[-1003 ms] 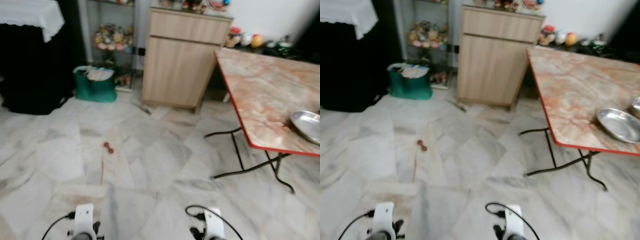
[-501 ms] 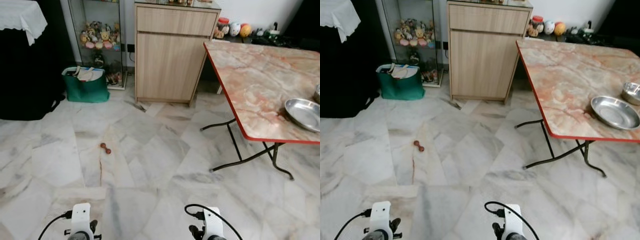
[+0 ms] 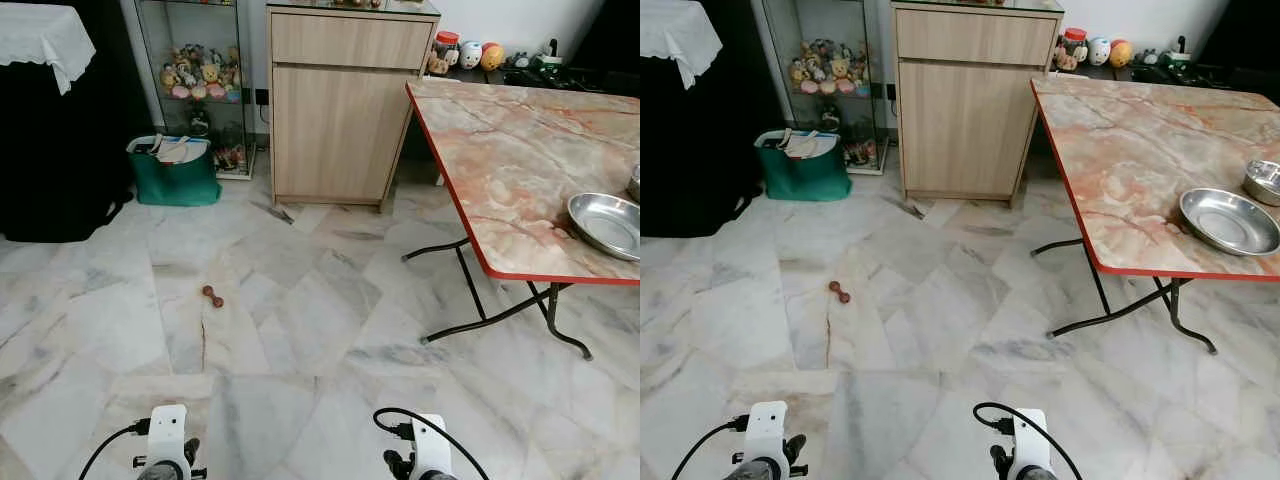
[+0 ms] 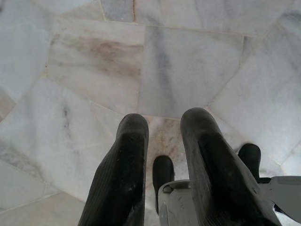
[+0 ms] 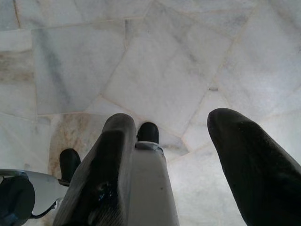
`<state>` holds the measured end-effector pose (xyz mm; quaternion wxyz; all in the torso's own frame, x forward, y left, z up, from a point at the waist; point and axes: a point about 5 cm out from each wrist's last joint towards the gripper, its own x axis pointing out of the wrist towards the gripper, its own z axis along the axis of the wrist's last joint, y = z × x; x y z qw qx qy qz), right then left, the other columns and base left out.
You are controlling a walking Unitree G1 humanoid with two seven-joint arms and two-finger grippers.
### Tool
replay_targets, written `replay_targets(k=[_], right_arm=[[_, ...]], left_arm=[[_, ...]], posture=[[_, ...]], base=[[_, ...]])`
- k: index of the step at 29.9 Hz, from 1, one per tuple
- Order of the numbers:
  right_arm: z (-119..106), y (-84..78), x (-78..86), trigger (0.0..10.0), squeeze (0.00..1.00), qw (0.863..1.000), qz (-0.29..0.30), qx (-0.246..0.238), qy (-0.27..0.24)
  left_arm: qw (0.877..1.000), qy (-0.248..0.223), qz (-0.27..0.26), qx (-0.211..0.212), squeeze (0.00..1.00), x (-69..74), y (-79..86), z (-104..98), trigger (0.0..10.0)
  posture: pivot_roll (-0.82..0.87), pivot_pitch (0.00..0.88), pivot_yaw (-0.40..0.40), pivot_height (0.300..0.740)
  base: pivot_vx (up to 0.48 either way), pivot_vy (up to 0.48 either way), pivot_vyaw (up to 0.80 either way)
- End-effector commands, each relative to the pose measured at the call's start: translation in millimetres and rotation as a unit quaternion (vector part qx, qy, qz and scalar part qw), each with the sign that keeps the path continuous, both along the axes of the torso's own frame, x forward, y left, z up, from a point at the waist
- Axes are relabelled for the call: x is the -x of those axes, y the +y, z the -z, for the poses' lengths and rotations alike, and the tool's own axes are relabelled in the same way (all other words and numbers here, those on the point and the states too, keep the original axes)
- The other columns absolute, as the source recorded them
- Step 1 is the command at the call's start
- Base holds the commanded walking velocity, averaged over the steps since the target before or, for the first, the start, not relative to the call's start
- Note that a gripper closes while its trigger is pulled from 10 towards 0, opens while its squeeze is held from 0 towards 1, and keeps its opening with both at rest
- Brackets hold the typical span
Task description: Setting the table
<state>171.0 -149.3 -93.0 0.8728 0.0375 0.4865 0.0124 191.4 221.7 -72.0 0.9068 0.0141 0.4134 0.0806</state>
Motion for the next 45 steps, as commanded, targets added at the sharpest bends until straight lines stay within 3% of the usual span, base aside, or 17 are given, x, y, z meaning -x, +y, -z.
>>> replay_targets(k=[1, 7, 19, 39, 45], right_arm=[[0.0, -4.0, 0.3, 10.0, 0.0, 1.0, 0.006, 0.007, -0.002], [0.0, -5.0, 0.3, 10.0, 0.0, 1.0, 0.002, 0.014, 0.0], [0.1, -6.7, 0.4, 10.0, 0.0, 1.0, 0.003, 0.029, 0.0], [-0.6, -7.1, -0.1, 10.0, 0.0, 0.999, 0.009, 0.031, -0.01], [-0.7, -7.7, -0.2, 10.0, 0.0, 0.999, 0.01, 0.032, -0.011]], left_arm=[[1.0, 0.015, 0.007, 0.001, 0.0, 4.5, -1.6, 3.2, 10.0], [1.0, 0.014, -0.001, 0.005, 0.0, 5.1, -1.1, 3.4, 10.0], [1.0, 0.02, 0.0, 0.006, 0.0, 7.0, -1.9, 4.8, 10.0], [1.0, 0.018, 0.005, 0.007, 0.0, 8.4, -3.6, 5.6, 10.0], [1.0, 0.021, 0.007, 0.006, 0.0, 9.9, -5.0, 6.5, 10.0]], posture=[[0.08, 0.0, -0.087, 0.74], [0.09, 0.0, -0.09, 0.74], [0.09, 0.0, -0.089, 0.74], [0.09, 0.0, -0.091, 0.74], [0.09, 0.0, -0.092, 0.74]], base=[[0.0, 0.0, 0.0], [0.0, 0.0, -0.08], [0.0, 0.0, -0.71], [0.0, 0.0, 0.0], [0.0, -0.287, 0.0]])
